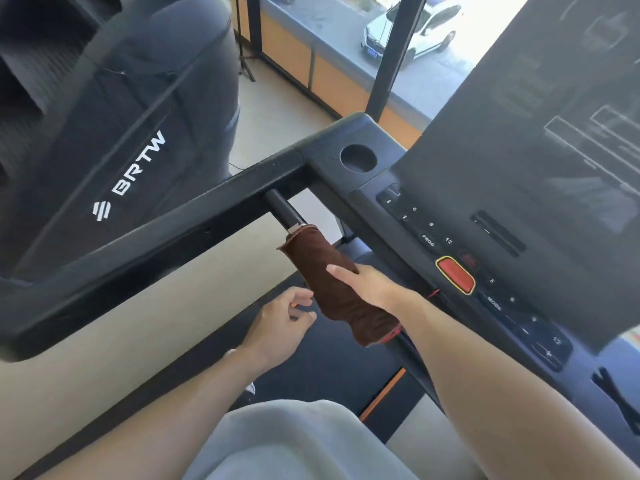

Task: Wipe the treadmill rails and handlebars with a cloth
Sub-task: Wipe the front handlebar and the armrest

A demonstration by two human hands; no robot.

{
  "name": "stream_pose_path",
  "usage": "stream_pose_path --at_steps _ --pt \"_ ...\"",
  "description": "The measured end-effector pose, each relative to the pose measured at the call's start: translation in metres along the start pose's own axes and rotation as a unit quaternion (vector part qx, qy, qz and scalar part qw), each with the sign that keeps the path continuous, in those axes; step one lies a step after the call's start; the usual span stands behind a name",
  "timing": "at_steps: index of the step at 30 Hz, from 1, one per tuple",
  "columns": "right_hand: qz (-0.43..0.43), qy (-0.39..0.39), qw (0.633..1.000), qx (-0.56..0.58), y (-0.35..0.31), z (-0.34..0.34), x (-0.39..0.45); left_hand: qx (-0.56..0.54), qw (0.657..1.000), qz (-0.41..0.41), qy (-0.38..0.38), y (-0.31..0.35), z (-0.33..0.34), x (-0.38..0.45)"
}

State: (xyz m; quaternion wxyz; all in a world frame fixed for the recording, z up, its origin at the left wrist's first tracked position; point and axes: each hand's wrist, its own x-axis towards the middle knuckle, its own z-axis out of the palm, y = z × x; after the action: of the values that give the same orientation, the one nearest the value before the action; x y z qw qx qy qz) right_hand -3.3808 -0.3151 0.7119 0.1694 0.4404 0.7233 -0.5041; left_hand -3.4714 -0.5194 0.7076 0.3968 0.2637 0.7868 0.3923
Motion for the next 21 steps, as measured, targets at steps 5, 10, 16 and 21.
stream_pose_path --at_steps 5,10,16,21 --pt "-0.1 0.038 0.981 -0.162 0.019 0.005 -0.031 -0.037 0.999 -0.023 0.005 0.002 0.04 -0.024" --pt "-0.041 0.046 0.987 -0.148 0.029 -0.013 -0.048 -0.057 0.997 -0.038 0.038 -0.001 0.058 -0.041" --pt "-0.067 0.135 0.975 -0.161 0.038 0.003 -0.047 -0.101 0.987 -0.08 0.099 0.0 0.059 -0.062" --pt "-0.09 0.302 0.921 -0.227 0.031 0.019 -0.062 -0.126 0.98 -0.083 0.127 0.01 0.044 -0.067"
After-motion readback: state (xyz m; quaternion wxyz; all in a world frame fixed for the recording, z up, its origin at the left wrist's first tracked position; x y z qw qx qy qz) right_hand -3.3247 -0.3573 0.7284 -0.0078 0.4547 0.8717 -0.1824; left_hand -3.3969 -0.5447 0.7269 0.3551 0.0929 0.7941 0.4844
